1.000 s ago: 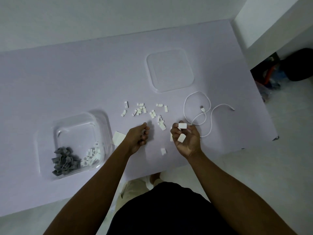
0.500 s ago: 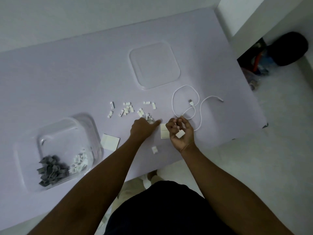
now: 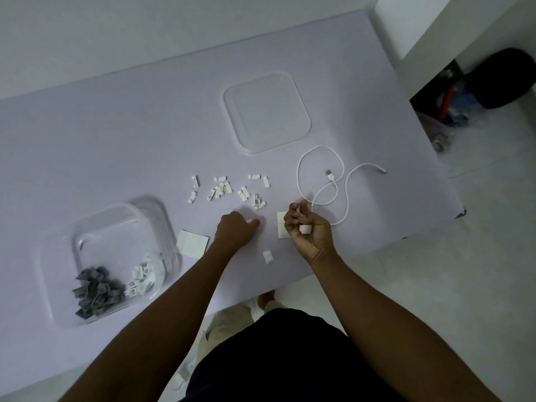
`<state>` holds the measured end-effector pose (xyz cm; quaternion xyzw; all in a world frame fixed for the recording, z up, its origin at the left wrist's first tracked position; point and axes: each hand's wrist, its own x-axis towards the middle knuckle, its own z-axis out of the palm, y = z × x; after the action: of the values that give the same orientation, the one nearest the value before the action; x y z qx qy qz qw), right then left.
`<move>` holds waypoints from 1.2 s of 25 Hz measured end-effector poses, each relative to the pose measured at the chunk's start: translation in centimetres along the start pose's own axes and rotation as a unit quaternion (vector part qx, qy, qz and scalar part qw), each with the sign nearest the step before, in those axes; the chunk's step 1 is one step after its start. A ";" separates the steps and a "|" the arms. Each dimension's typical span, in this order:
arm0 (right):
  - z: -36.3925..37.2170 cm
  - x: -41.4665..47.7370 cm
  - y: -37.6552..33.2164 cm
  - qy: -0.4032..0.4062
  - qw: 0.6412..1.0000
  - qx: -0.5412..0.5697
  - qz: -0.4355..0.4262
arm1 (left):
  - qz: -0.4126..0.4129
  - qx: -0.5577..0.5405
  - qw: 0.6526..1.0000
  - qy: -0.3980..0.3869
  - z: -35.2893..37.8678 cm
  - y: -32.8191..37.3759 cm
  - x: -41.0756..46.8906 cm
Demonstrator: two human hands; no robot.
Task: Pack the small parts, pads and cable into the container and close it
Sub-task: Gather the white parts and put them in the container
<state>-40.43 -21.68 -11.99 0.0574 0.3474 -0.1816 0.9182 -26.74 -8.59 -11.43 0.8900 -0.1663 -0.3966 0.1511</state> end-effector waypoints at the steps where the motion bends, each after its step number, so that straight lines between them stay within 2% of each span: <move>1: 0.3 -0.1 0.2 -0.001 1.000 -0.006 0.014 | -0.005 0.016 1.000 0.003 -0.3 -0.6 -0.2; 3: 1.0 -0.2 0.6 0.032 0.992 -0.122 0.033 | -0.013 0.054 0.998 0.025 -0.7 -1.6 -0.6; 4: 1.1 -0.3 0.8 0.060 0.972 -0.226 0.030 | -0.014 0.073 0.996 0.041 -0.9 -1.9 -0.9; 5: 1.2 -0.4 1.0 0.087 0.936 -0.340 0.019 | -0.016 0.088 0.994 0.055 -1.1 -2.0 -1.2; 6: 1.0 -0.3 1.2 0.107 0.885 -0.454 0.003 | -0.014 0.098 0.993 0.064 -1.3 -2.2 -1.3; 7: 0.6 -0.4 1.4 0.109 0.818 -0.564 -0.014 | -0.012 0.101 0.992 0.070 -1.4 -2.3 -1.3; 9: -0.6 -0.9 1.8 0.068 0.666 -0.741 -0.040 | -0.004 0.092 0.993 0.078 -1.5 -2.6 -1.1; 10: -1.0 -1.3 2.1 0.040 0.601 -0.797 -0.043 | 0.000 0.086 0.993 0.082 -1.5 -2.8 -1.0; 12: -2.0 -2.5 2.8 -0.002 0.492 -0.870 -0.038 | 0.007 0.085 0.993 0.081 -1.2 -3.0 -1.1; 14: -2.8 -3.3 3.7 -0.031 0.399 -0.915 -0.049 | 0.014 0.091 0.993 0.077 -1.0 -2.9 -1.4; 15: -3.1 -3.4 4.1 -0.039 0.371 -0.926 -0.064 | 0.016 0.091 0.993 0.077 -0.9 -2.8 -1.4; 16: -3.4 -3.3 4.4 -0.043 0.359 -0.929 -0.079 | 0.016 0.084 0.993 0.075 -1.1 -2.7 -1.3; 20: -2.9 -3.3 5.0 -0.018 0.367 -0.924 -0.102 | 0.015 -0.008 0.999 0.047 -1.5 -3.5 -1.3; 21: -3.0 -3.1 4.7 -0.007 0.382 -0.919 -0.095 | 0.013 -0.029 0.999 0.040 -1.4 -3.6 -1.2; 22: -2.9 -3.0 4.6 0.015 0.415 -0.906 -0.084 | 0.014 -0.042 0.998 0.034 -1.4 -3.8 -1.3; 23: -2.7 -2.9 4.5 0.047 0.482 -0.872 -0.063 | 0.013 -0.051 0.998 0.025 -1.5 -3.9 -1.3; 25: -1.6 -3.0 4.1 0.116 0.706 -0.699 0.004 | 0.005 -0.062 0.998 0.005 -2.0 -3.8 -1.3; 26: -1.0 -3.3 3.8 0.126 0.803 -0.582 0.036 | 0.003 -0.067 0.998 0.001 -2.4 -3.8 -1.4; 27: -0.7 -3.6 3.4 0.119 0.866 -0.482 0.061 | -0.002 -0.077 0.997 -0.002 -2.8 -3.8 -1.3; 28: -0.4 -3.7 3.0 0.100 0.898 -0.422 0.072 | -0.007 -0.094 0.996 -0.004 -3.0 -3.9 -1.3; 30: 0.2 -3.6 2.9 0.067 0.918 -0.385 0.073 | -0.014 -0.122 0.992 -0.002 -3.7 -4.3 -1.6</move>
<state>-41.76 -17.99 -9.55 -0.2627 0.4461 0.0380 0.8547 -24.20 -3.55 -9.80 0.8662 -0.1047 -0.4179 0.2531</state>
